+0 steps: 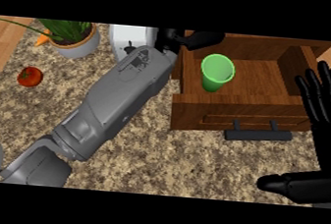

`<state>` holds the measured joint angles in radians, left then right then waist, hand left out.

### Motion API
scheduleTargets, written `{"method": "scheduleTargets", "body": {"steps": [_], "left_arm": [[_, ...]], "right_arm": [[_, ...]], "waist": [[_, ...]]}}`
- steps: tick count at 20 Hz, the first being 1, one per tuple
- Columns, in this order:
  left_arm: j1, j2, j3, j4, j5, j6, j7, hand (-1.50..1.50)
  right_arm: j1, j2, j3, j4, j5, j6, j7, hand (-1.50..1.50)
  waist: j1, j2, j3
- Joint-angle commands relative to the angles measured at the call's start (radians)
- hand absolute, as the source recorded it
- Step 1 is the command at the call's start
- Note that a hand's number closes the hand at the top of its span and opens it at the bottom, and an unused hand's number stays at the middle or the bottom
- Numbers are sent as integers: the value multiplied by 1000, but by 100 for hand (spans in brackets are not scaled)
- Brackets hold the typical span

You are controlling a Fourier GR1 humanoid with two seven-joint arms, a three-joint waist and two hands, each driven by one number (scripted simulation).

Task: Pick up the cup, place it into the drawer and close the drawer

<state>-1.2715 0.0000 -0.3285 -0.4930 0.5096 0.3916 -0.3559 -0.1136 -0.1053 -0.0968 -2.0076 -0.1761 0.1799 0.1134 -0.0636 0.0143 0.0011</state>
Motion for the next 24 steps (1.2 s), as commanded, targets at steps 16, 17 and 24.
{"method": "scheduleTargets", "body": {"steps": [16,17,24], "left_arm": [[-24,0,-276,101,105,118,4,-150],[-38,0,-273,94,123,115,8,-150],[11,0,-226,11,233,50,-138,-150]], "right_arm": [[-53,9,41,-35,-41,9,58,-150],[-57,3,15,-5,-49,16,27,-150],[2,21,18,-15,-114,50,12,-150]], "waist": [[-61,12,0],[-71,17,1],[-26,5,0]]}}
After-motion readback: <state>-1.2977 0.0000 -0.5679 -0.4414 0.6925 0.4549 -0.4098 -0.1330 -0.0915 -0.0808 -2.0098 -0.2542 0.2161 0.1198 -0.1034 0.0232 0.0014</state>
